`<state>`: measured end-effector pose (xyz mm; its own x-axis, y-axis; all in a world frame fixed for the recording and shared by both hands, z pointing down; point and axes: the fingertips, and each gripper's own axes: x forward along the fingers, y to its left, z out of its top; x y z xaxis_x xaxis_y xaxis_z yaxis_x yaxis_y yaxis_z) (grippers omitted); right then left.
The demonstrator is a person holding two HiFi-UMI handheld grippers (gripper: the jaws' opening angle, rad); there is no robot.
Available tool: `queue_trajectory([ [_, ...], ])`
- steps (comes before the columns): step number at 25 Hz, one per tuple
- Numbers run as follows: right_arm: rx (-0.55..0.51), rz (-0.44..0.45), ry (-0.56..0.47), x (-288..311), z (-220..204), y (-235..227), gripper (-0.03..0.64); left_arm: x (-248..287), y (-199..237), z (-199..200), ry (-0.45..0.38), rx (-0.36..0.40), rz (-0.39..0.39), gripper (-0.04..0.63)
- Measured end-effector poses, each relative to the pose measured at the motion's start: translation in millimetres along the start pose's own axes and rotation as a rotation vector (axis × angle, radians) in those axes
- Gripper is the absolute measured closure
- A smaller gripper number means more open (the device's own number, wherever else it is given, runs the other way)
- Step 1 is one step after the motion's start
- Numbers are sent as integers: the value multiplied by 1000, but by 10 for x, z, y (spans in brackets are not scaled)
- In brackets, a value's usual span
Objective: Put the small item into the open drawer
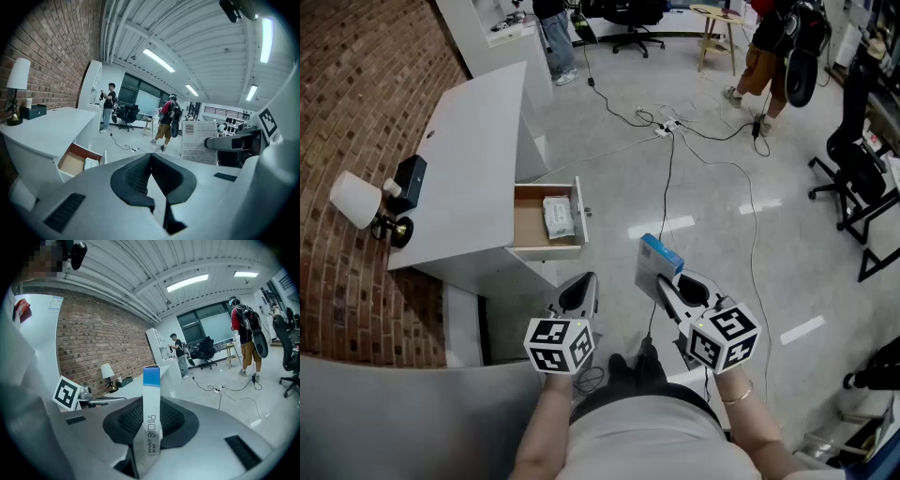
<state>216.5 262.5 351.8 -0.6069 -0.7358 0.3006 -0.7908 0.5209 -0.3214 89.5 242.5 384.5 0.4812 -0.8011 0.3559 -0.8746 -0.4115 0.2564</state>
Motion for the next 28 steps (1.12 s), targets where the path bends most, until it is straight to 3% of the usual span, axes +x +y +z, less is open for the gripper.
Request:
queue_trajectory([
  [14,15,12,-13,-53,21,-248,532,188,-95,-9,2,1,13,574],
  [28,39,8,-17,-134,97,-772,532,442,-127,35,-16,10,95,574],
])
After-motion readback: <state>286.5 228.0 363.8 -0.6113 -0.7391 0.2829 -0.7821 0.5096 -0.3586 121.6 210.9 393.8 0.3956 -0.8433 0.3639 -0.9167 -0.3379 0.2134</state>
